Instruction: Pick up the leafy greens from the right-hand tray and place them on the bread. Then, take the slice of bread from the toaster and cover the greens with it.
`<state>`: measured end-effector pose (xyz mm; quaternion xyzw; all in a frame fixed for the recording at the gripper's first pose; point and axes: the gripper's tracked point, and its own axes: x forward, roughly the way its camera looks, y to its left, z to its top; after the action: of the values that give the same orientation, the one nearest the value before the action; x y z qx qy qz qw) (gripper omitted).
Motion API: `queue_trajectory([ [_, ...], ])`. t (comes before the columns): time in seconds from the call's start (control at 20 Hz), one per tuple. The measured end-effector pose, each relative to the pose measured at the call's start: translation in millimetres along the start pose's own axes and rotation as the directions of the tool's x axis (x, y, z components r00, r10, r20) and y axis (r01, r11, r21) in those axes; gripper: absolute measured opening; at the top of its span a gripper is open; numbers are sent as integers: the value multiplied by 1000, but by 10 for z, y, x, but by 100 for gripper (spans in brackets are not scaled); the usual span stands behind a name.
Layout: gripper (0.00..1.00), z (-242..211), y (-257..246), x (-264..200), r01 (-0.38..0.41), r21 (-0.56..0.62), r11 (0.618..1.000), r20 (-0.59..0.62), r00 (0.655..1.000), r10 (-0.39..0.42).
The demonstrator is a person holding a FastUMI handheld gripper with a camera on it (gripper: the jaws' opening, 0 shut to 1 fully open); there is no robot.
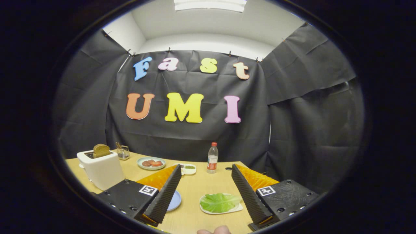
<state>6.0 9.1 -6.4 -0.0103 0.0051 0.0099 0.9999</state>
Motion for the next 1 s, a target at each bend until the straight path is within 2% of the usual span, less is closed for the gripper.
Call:
queue_trajectory([
  [0.65, 95, -43, -65, 86, 7, -13, 1000, -7, 1000, -7],
  [1.0, 95, -252, -104, 224, -9, -37, 999, -54, 999, 7],
])
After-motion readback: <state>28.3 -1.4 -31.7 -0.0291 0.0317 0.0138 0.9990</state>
